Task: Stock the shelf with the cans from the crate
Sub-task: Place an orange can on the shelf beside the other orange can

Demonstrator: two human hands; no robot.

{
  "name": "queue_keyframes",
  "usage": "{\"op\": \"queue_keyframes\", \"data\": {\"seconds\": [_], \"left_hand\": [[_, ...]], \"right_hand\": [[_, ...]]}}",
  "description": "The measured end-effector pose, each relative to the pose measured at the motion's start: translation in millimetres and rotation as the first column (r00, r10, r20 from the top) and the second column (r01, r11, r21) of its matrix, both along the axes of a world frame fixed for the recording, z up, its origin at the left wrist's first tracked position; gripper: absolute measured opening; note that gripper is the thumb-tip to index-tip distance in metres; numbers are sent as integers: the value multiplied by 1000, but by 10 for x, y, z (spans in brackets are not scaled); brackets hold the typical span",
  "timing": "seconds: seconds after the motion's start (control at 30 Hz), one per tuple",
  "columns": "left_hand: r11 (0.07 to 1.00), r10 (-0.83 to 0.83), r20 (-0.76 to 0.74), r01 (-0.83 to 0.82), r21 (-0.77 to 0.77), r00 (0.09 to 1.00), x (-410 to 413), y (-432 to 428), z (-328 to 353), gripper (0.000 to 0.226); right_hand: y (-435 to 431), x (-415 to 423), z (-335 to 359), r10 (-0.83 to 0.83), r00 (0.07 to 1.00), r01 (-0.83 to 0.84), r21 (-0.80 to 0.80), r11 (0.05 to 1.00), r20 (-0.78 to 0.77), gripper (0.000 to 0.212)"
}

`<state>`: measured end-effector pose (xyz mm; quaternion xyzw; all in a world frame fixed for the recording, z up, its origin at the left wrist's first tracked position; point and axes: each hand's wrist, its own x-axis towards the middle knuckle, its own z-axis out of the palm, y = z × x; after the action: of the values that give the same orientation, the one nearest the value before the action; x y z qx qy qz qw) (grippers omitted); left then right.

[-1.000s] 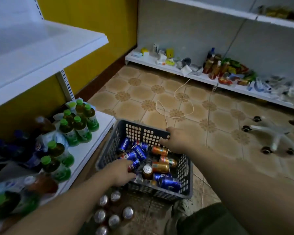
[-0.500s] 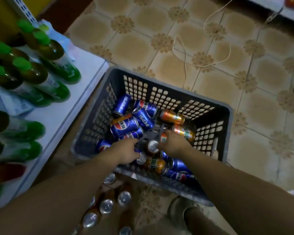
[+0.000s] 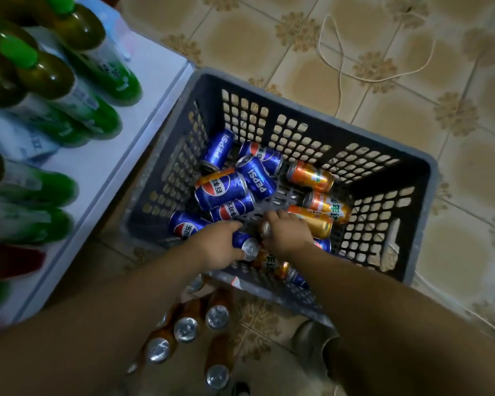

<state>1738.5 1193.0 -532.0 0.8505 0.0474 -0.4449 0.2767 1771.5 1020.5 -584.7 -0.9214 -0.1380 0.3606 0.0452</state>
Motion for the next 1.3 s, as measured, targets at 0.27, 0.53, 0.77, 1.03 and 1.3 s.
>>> {"op": "queue_keyframes", "data": {"seconds": [0.27, 0.53, 0.77, 1.03, 1.3], "left_hand": [[948, 238, 181, -187, -259, 954, -307, 104, 1288, 73], [759, 591, 409, -307, -575, 696, -1077, 564, 3234, 83], [422, 851, 237, -342, -840, 468, -2106, 1227, 4328, 56], [431, 900, 399, -479, -765, 175, -3280, 2181, 4818, 65], [510, 575, 778, -854, -98, 254, -4029, 3191, 4899, 70]], "right_hand": [[84, -295, 2016, -499, 867, 403, 608, 685, -12, 74], [684, -869, 4103, -499, 844, 329, 925, 189, -199, 42], [1523, -1550, 5247, -156, 982, 137, 967, 217, -105, 58], [2803, -2386, 5719, 2, 998, -57, 964, 261, 59, 65], [3915, -2812, 5886, 140, 966, -249, 927, 281, 217, 74]]}}
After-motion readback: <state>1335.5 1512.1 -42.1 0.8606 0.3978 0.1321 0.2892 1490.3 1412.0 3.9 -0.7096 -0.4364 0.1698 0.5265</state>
